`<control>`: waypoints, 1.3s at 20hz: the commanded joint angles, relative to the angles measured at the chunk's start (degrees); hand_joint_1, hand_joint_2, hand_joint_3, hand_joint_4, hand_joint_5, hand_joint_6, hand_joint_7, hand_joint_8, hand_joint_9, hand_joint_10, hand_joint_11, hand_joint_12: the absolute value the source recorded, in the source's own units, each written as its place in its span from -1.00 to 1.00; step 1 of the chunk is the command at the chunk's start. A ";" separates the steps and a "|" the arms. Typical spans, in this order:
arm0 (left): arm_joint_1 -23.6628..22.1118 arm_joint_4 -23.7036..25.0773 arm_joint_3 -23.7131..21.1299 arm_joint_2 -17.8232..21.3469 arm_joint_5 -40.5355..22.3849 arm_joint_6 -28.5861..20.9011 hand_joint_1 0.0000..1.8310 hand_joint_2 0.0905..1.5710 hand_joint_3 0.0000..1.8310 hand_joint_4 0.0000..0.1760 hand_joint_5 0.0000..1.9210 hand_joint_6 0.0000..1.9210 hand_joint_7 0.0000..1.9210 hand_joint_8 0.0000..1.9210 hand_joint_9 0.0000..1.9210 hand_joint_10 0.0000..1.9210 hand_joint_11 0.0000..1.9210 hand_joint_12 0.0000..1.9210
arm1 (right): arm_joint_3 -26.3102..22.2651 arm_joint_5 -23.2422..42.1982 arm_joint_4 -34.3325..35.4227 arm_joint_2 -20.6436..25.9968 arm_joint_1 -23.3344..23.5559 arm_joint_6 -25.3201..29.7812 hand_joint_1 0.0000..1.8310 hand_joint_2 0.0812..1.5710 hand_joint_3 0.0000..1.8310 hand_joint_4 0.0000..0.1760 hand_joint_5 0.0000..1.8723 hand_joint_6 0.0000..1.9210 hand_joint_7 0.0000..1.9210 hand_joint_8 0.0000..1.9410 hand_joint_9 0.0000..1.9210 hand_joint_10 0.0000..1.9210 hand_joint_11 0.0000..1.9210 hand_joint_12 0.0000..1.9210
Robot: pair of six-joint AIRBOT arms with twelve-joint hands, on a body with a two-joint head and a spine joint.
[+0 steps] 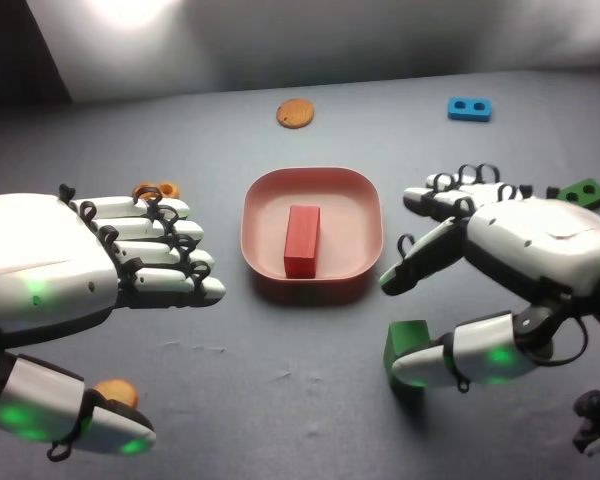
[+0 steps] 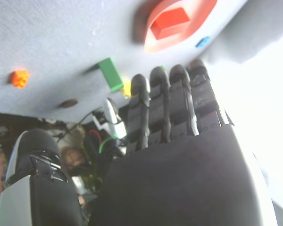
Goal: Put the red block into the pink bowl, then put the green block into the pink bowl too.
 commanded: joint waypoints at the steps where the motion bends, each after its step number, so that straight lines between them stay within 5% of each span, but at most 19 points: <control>1: -0.73 -1.48 0.13 0.47 -4.54 0.25 -0.72 0.25 -1.00 -1.00 -0.68 -0.99 -0.74 -0.99 -0.89 -0.99 -0.99 -1.00 | 0.31 5.20 -2.28 0.20 0.15 0.28 -0.01 -0.08 -1.00 0.77 0.01 -0.98 -0.84 -0.99 -1.00 -1.00 -1.00 -1.00; 5: -0.95 -1.47 0.17 0.37 -4.08 0.37 -0.72 0.27 -1.00 -1.00 -0.70 -1.00 -0.75 -1.00 -0.89 -0.99 -1.00 -1.00 | 1.82 5.39 -2.28 -0.75 -0.44 0.28 0.04 -0.07 -1.00 0.48 0.02 -0.99 -0.83 -0.99 -1.00 -1.00 -1.00 -1.00; 11: -1.43 -1.45 0.29 0.11 -3.80 0.39 -0.74 0.27 -1.00 -1.00 -0.72 -0.99 -0.77 -0.99 -0.91 -0.99 -1.00 -1.00 | 1.99 5.25 -2.29 -1.47 -0.84 0.27 0.04 -0.05 -0.99 0.68 0.04 -0.99 -0.83 -1.00 -1.00 -1.00 -1.00 -1.00; 17: -1.80 -1.83 0.48 0.02 -3.67 0.38 -0.80 0.29 -0.99 -1.00 -0.75 -1.00 -0.80 -1.00 -0.91 -0.99 -0.99 -1.00 | 1.99 4.97 -2.30 -1.77 -1.44 0.24 0.04 -0.05 -1.00 0.50 0.08 -0.98 -0.80 -0.99 -1.00 -1.00 -1.00 -1.00; 18: -1.86 -1.87 0.49 0.00 -3.67 0.38 -0.79 0.28 -1.00 -1.00 -0.77 -1.00 -0.82 -1.00 -0.92 -0.99 -1.00 -1.00 | 1.99 4.96 -2.30 -1.89 -1.44 0.24 0.04 -0.06 -1.00 0.69 0.09 -0.98 -0.81 -1.00 -1.00 -1.00 -1.00 -1.00; 20: -2.03 -1.92 0.51 -0.07 -3.59 0.38 -0.81 0.28 -1.00 -1.00 -0.80 -1.00 -0.84 -1.00 -0.94 -1.00 -1.00 -1.00 | 2.00 4.96 -2.35 -2.22 -1.40 0.24 0.06 -0.06 -1.00 0.50 0.10 -0.98 -0.82 -1.00 -1.00 -1.00 -1.00 -1.00; 23: -2.34 -1.99 0.56 -0.20 -3.35 0.38 -0.79 0.28 -1.00 -1.00 -0.79 -0.99 -0.83 -0.99 -0.93 -0.99 -1.00 -1.00 | 2.15 4.96 -2.58 -2.79 -1.46 0.24 0.06 -0.05 -1.00 0.55 0.11 -0.98 -0.83 -1.00 -1.00 -1.00 -1.00 -1.00; 24: -2.48 -1.99 0.57 -0.25 -3.22 0.37 -0.78 0.27 -1.00 -1.00 -0.77 -0.99 -0.81 -0.99 -0.90 -0.99 -0.99 -1.00 | 2.18 4.97 -2.58 -2.88 -1.47 0.24 0.07 -0.08 -1.00 0.72 0.14 -0.97 -0.79 -0.99 -1.00 -1.00 -1.00 -1.00; 25: -2.63 -1.99 0.57 -0.33 -3.16 0.37 -0.78 0.27 -1.00 -1.00 -0.77 -0.99 -0.81 -0.99 -0.90 -0.99 -0.99 -1.00 | 2.24 4.97 -2.58 -2.97 -1.48 0.24 0.07 -0.08 -1.00 0.72 0.14 -0.97 -0.79 -0.99 -1.00 -1.00 -1.00 -1.00; 26: -2.73 -2.03 0.56 -0.38 -3.09 0.36 -0.79 0.28 -1.00 -1.00 -0.79 -1.00 -0.82 -1.00 -0.92 -1.00 -1.00 -1.00 | 2.29 4.97 -2.58 -3.03 -1.53 0.24 0.08 -0.08 -1.00 0.51 0.15 -0.97 -0.78 -0.99 -1.00 -1.00 -1.00 -1.00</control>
